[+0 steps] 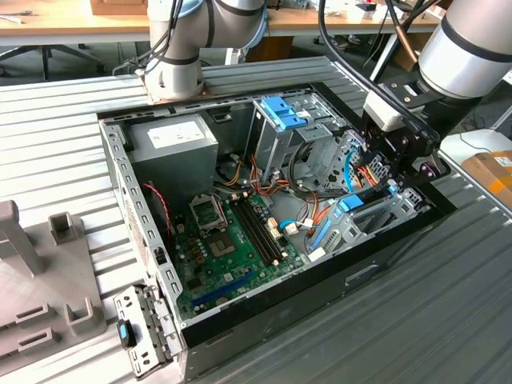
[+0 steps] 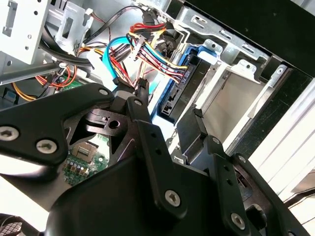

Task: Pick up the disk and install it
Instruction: 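Insert the second disk wire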

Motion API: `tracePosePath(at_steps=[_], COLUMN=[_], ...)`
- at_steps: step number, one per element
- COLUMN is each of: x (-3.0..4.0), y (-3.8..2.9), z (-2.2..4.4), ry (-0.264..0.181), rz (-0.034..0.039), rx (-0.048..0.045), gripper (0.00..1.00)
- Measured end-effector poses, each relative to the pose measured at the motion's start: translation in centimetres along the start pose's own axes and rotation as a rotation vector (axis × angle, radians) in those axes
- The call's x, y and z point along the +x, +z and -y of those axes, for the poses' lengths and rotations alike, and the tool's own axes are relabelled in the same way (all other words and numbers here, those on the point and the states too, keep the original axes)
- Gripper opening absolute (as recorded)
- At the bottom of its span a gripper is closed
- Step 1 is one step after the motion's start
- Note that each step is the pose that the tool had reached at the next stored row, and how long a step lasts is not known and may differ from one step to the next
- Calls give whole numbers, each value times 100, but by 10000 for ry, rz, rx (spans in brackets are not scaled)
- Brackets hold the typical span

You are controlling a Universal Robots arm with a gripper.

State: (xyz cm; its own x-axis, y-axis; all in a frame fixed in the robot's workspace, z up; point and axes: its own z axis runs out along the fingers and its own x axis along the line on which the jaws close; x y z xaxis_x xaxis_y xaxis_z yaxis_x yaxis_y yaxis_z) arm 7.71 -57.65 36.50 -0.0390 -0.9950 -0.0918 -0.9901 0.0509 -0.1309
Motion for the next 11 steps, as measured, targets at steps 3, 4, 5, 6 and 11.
tracePosePath(at_steps=[3, 4, 5, 6, 11], x=[0, 0, -4, -11, -30], y=[1, 0, 3, 3, -160], z=[0, 0, 16, 42, 66], ry=[0, 0, 2, 12, 37], rz=[1, -2, -15, -42, -53], rx=[-4, -6, -48, -164, -311], gripper=[51, 51, 51, 51, 51])
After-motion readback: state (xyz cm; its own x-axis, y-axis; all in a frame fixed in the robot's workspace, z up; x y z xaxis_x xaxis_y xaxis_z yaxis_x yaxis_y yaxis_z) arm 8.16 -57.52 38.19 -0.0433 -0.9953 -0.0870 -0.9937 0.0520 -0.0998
